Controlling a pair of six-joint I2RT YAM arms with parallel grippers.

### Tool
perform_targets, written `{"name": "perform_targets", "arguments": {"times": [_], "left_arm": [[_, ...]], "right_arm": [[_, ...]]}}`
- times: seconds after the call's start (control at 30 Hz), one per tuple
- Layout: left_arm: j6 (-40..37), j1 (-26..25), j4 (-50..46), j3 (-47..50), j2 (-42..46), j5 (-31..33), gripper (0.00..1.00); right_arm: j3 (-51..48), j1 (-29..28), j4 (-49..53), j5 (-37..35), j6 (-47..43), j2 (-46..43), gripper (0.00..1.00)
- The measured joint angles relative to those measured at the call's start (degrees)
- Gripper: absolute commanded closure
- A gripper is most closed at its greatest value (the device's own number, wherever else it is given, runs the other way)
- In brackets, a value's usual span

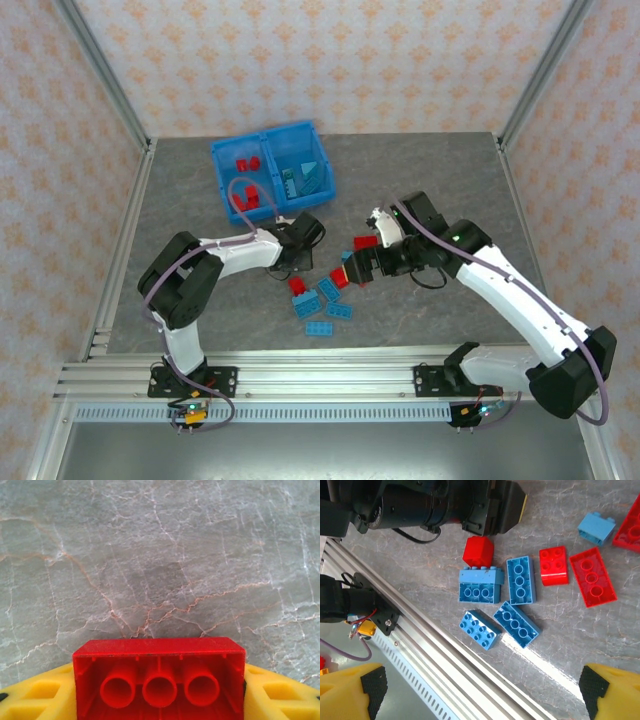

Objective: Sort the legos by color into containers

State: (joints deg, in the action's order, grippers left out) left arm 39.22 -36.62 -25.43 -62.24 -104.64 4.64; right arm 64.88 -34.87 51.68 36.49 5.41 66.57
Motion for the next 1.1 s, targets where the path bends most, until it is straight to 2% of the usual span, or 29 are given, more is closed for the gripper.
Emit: {"name": "perform_targets", "arguments": {"times": [0.17, 0.27, 0.4, 0.5, 0.7, 0.93, 1.1], "left_arm": [[-0.3, 0.3, -0.3, 0.0, 1.3, 1.2, 0.57], [-2.1, 2.2, -2.3, -1.0, 5.0, 3.3, 0.59], [-6.4, 9.1, -3.9, -8.6, 9.1, 5.8, 0.59], [-9.8, 15.4, -3.9, -16.8, 8.1, 6.8, 0.59], [-13.7, 24.4, -4.4, -35.3, -4.3, 7.2, 0.59], [-13.8, 27.9, -7.2, -46.5, -19.8, 4.9, 0.58], [-13.8, 28.0, -10.3, -51.5, -25.6, 3.3, 0.34]], "right_arm": [[-0.1, 0.0, 0.1, 1.3, 1.4, -0.9, 0.0], [-0.1, 0.0, -0.1, 1.5, 2.3, -1.9, 0.0], [-0.1, 0.0, -0.6, 1.5, 3.1, -2.6, 0.0], [-0.2, 0.0, -0.7, 1.4, 3.6, -2.6, 0.01], [-0.1, 0.0, -0.7, 0.9, 4.0, -3.1, 0.01], [-0.2, 0.0, -0.2, 0.4, 4.1, -5.1, 0.01], [-0.1, 0.0, 0.2, 0.1, 4.3, -5.7, 0.01]]}}
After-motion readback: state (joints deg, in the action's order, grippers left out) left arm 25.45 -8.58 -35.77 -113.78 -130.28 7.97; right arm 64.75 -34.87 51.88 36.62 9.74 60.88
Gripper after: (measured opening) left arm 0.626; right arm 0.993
